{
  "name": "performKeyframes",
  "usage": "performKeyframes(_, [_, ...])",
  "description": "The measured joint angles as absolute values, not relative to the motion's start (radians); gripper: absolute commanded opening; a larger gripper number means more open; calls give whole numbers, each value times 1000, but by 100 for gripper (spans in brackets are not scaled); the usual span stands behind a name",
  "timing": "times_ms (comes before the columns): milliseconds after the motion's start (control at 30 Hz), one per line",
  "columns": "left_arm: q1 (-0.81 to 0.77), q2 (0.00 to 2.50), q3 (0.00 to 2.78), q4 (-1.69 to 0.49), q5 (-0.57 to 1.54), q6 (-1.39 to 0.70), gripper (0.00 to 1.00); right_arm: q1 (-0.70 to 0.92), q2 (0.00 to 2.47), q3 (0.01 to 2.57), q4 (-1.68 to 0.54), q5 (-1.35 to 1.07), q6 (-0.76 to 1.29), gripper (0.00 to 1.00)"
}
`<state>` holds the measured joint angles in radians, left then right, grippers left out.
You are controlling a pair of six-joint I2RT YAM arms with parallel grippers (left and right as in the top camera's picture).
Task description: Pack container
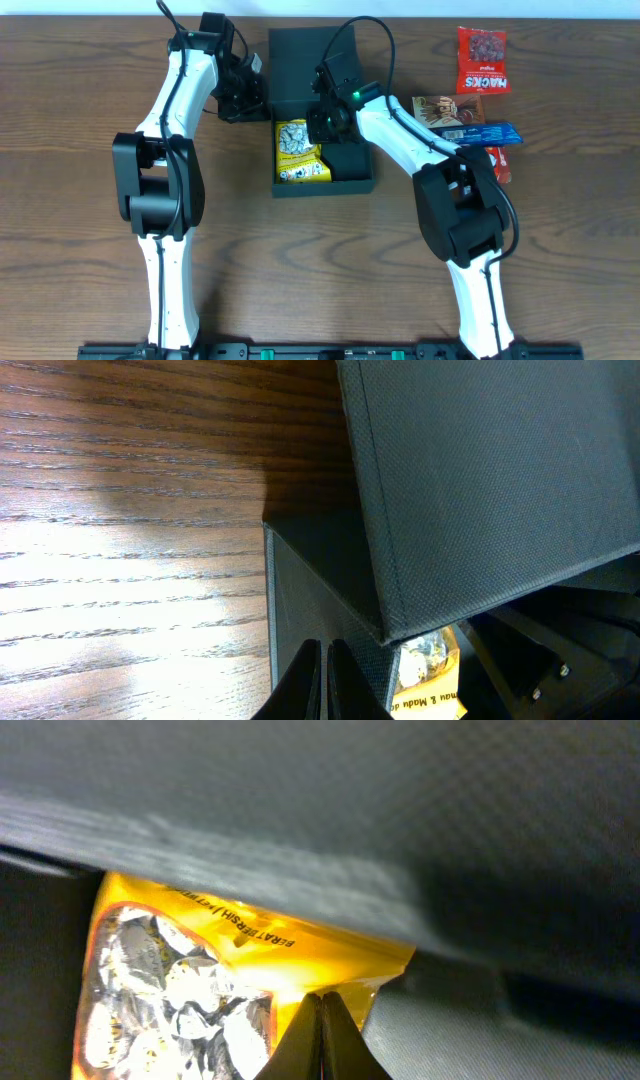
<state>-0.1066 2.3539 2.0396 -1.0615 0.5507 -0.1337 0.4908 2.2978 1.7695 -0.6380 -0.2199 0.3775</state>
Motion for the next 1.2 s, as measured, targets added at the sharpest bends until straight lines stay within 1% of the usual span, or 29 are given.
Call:
performKeyframes(167, [-107,2354,2040,-1061,550,-133,6,487,2298,1809,-709,-233,361,1])
performKeyframes(267, [-106,2354,2040,-1056,550,-133,6,479,2299,1942,-852,-217,325,1])
performKeyframes(367, [-102,2354,2040,-1051,551,-134,6,451,2287,2148,-1000,-142,276,1])
performKeyframes(400, [-99,2354,2040,-1050,554,-134,6,427,2268,2230,-1067,-79,262,1])
performKeyframes(500, [-86,2354,2040,-1042,558,-134,6,334,2216,2312,-1154,28,255,1])
performKeyframes(633, [-74,2354,2040,-1037,559,-134,6,174,2203,2308,-1163,88,259,1])
performKeyframes(733, [-72,2354,2040,-1034,559,-134,6,88,2208,2300,-1168,109,284,1])
performKeyframes(800, [-72,2354,2040,-1031,562,-134,6,53,2208,2300,-1178,114,340,1])
performKeyframes(900, [-73,2354,2040,-1021,562,-142,6,37,2209,2300,-1194,112,501,2])
performKeyframes(1200, [-73,2354,2040,-1013,562,-163,6,90,2251,2300,-1204,99,1036,2])
